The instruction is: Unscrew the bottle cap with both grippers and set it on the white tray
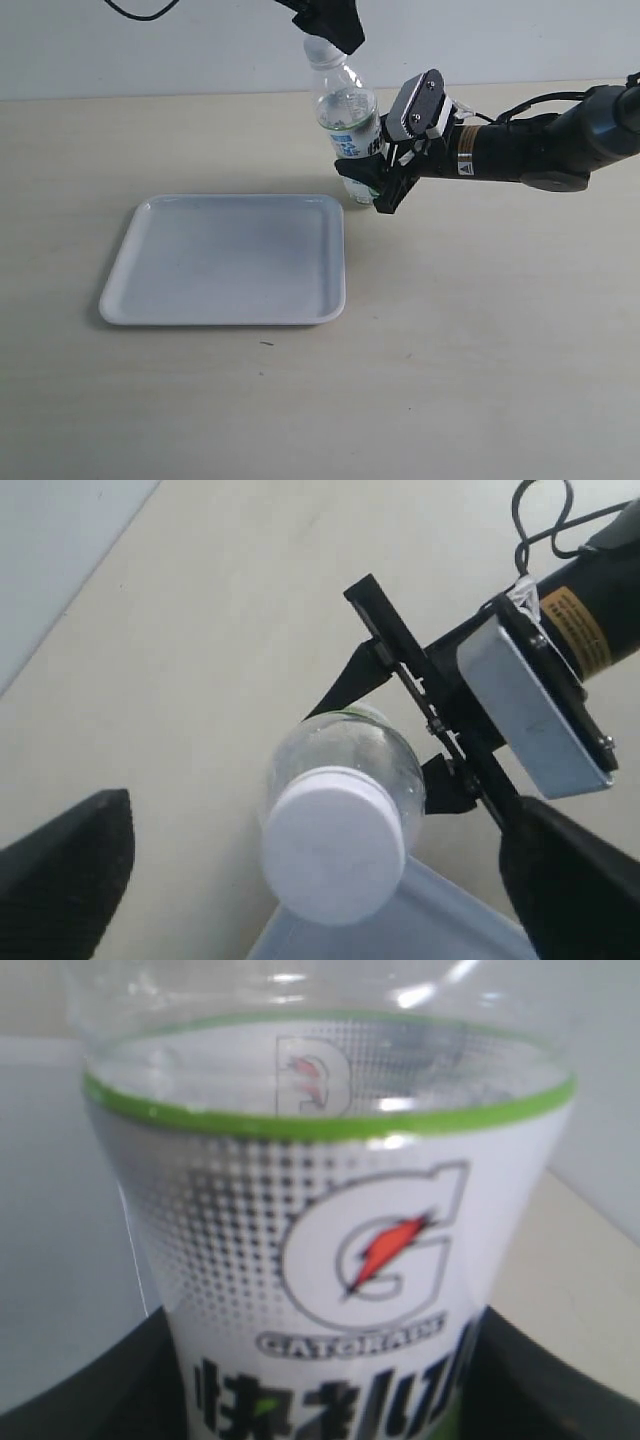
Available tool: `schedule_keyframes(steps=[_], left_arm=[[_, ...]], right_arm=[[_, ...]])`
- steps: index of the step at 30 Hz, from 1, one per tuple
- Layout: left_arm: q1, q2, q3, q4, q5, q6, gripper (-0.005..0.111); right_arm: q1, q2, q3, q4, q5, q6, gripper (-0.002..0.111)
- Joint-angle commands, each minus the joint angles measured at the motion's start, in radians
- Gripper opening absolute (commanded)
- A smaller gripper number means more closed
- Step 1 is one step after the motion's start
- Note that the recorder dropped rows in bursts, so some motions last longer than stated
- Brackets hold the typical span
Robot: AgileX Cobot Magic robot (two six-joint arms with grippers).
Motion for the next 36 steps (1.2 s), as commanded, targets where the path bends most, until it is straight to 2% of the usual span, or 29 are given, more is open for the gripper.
schedule_keyframes(steps=[1,10,12,17,20,27,36], left_arm=[[0.012,-0.006,0.012,-0.036,-0.007,0.009,0.094],[0.012,-0.006,0.046,-0.033,-0.007,0.03,0.092],[0.012,-0.004,0.046,-0.03,-0.007,0.03,0.087],[0.012,0.004,0.046,-0.03,-0.007,0.03,0.066],[0.012,0.011,0.046,-0.03,-0.007,0.026,0.058],[0.012,0.027,0.046,-0.027,-0.007,0.026,0.057],[0.012,0.025,0.046,-0.027,-0.007,0.022,0.046]], right_arm=[[0.0,0.01,0.005,-0.025,0.0,0.008,0.0],[0.0,0.01,0.005,-0.025,0.0,0.008,0.0],[0.0,0.01,0.005,-0.025,0.0,0.008,0.0],[0.0,0.01,0.005,-0.025,0.0,0.008,0.0],[0.0,0.01,0.005,-0.025,0.004,0.008,0.0],[0.0,0.01,0.005,-0.025,0.004,0.008,0.0],[0.0,0.01,0.005,-0.023,0.004,0.008,0.0]])
